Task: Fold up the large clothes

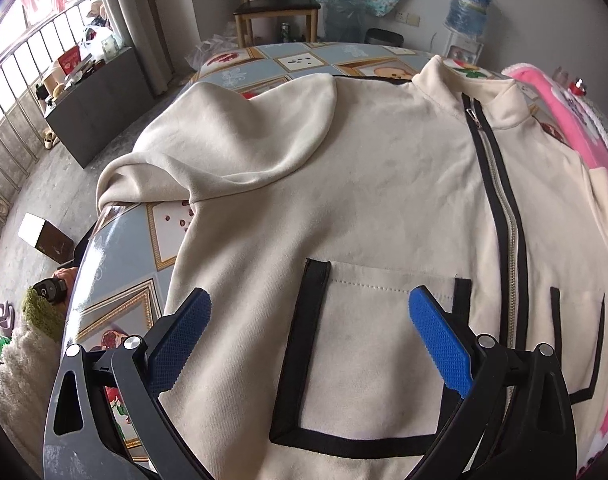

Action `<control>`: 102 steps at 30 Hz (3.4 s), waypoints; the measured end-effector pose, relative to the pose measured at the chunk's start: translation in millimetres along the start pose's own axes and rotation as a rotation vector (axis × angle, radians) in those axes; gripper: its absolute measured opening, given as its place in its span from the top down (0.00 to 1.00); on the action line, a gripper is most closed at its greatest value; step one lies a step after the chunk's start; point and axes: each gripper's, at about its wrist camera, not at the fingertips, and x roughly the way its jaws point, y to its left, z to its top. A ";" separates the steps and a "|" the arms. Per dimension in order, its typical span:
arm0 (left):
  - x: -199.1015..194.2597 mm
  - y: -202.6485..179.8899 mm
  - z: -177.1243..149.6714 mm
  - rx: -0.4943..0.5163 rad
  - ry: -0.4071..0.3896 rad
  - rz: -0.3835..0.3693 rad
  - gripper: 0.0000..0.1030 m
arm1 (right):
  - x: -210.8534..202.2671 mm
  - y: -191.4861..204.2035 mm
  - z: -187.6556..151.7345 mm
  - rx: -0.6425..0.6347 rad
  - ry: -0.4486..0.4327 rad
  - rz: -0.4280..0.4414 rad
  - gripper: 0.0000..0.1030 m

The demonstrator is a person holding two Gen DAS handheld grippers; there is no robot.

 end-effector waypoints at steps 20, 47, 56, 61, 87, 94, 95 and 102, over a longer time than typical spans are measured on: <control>-52.4 -83.5 -4.1 0.300 -0.213 0.087 0.94 | -4.1 -11.0 -0.5 0.037 -0.025 -0.009 0.07; 203.1 -67.8 -586.5 1.901 0.409 0.501 0.37 | -72.9 -188.9 -100.2 0.425 -0.173 -0.048 0.07; 179.6 8.4 -491.8 1.896 0.221 0.658 0.27 | -79.3 -251.3 -120.5 0.502 -0.140 0.069 0.07; 131.9 10.4 -457.9 1.947 -0.001 0.756 0.21 | -64.6 -258.1 -74.5 0.510 -0.103 0.406 0.09; 126.4 38.6 -385.4 2.123 -0.277 1.024 0.07 | -22.6 -166.2 28.2 0.208 -0.043 0.232 0.96; 129.1 33.0 -383.2 2.110 -0.282 1.038 0.07 | -71.3 -264.6 38.8 0.390 -0.201 0.080 0.96; 129.5 31.8 -382.7 2.106 -0.283 1.041 0.07 | -67.6 -275.2 32.5 0.408 -0.189 0.047 0.96; 137.3 15.1 -375.7 2.070 -0.311 1.054 0.07 | -32.4 -325.3 -13.3 0.515 -0.095 -0.011 0.96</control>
